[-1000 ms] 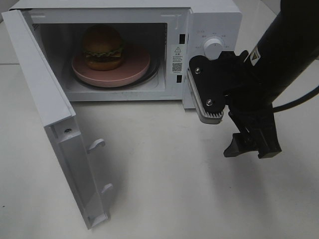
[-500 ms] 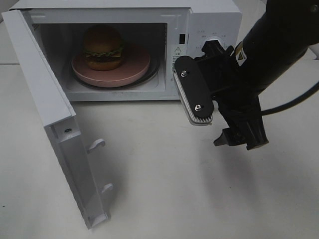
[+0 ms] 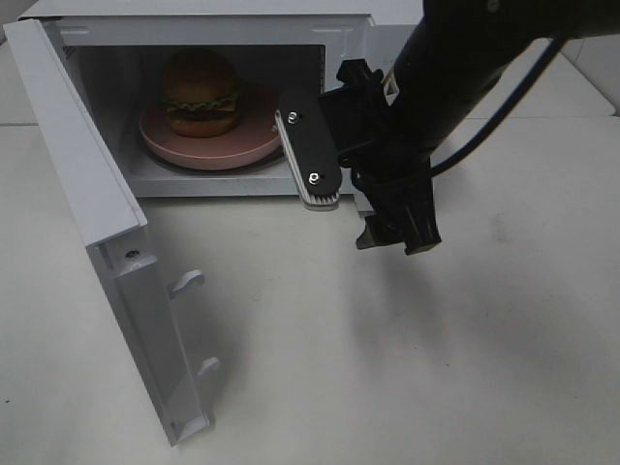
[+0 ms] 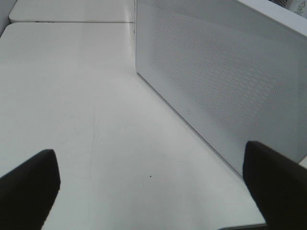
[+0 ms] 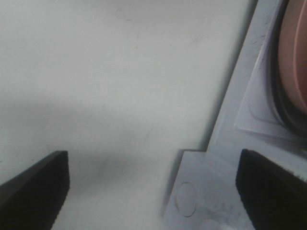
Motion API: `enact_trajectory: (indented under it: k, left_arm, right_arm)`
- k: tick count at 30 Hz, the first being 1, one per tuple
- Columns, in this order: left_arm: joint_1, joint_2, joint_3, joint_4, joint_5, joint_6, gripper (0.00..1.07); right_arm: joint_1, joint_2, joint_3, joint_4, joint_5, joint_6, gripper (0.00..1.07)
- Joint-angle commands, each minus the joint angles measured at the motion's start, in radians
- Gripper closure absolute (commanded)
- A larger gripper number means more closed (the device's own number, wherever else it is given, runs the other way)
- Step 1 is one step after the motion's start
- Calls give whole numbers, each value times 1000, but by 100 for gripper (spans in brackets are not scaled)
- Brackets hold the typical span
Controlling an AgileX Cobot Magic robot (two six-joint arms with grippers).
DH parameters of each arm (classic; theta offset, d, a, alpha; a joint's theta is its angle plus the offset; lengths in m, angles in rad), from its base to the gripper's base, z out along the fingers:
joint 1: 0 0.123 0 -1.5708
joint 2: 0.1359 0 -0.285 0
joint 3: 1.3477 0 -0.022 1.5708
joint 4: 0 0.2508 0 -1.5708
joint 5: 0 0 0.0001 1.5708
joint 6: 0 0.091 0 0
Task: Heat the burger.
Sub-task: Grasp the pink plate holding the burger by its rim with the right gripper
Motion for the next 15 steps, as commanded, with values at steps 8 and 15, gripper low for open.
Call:
enact_trajectory:
  k: [8,15]
  left_arm:
    - [0,-23,4,-1,-9,-2,9]
    - [0,-23,4,-1,-9,-2,9]
  right_arm:
    - [4,152,-169,-51,-71,5,20]
    - [4,237,-249,-52,-120,6,20]
